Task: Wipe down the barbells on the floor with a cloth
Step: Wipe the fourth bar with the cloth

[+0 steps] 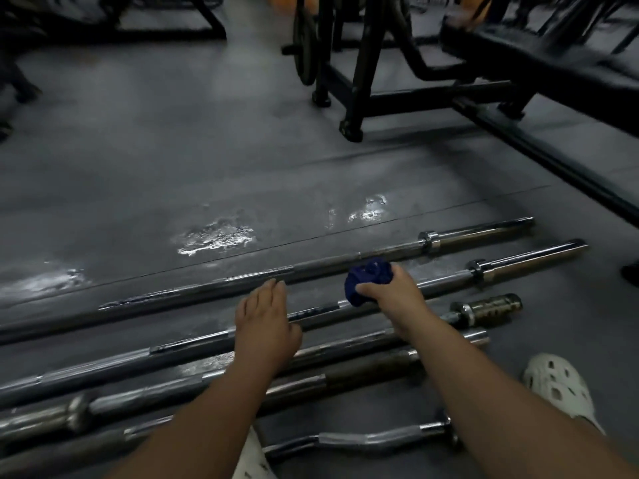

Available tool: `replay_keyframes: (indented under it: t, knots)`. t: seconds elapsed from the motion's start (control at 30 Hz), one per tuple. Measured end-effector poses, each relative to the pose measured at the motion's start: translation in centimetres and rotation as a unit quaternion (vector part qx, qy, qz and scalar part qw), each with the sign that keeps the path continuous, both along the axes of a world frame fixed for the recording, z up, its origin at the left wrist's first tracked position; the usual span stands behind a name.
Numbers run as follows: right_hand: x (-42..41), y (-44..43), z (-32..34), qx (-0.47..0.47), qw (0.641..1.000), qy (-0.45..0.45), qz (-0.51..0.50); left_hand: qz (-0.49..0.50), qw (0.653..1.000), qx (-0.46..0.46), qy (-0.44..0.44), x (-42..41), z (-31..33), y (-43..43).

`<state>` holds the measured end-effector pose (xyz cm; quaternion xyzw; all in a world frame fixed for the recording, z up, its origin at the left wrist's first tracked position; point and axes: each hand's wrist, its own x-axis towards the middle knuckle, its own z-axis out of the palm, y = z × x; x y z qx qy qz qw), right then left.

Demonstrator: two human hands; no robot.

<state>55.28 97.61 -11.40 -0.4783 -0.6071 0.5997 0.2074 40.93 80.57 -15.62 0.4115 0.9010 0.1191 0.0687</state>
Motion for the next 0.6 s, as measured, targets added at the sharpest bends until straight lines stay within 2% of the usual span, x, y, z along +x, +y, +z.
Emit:
replay_keyframes:
  t: [0.13, 0.23, 0.6]
  knots:
    - [0.0, -4.6, 3.7, 0.165, 0.979, -0.086, 0.082, 0.003, 1.000, 0.025, 0.004, 1.6, 3.0, -3.0]
    - [-0.5, -7.4, 5.1, 0.233, 0.964, -0.073, 0.106, 0.009, 0.999, 0.031, 0.012, 2.4, 4.8, -5.0]
    - [-0.4, -10.4, 5.9, 0.252, 0.959, -0.053, 0.113, 0.030, 0.999, 0.020, 0.024, 2.7, 6.4, -7.8]
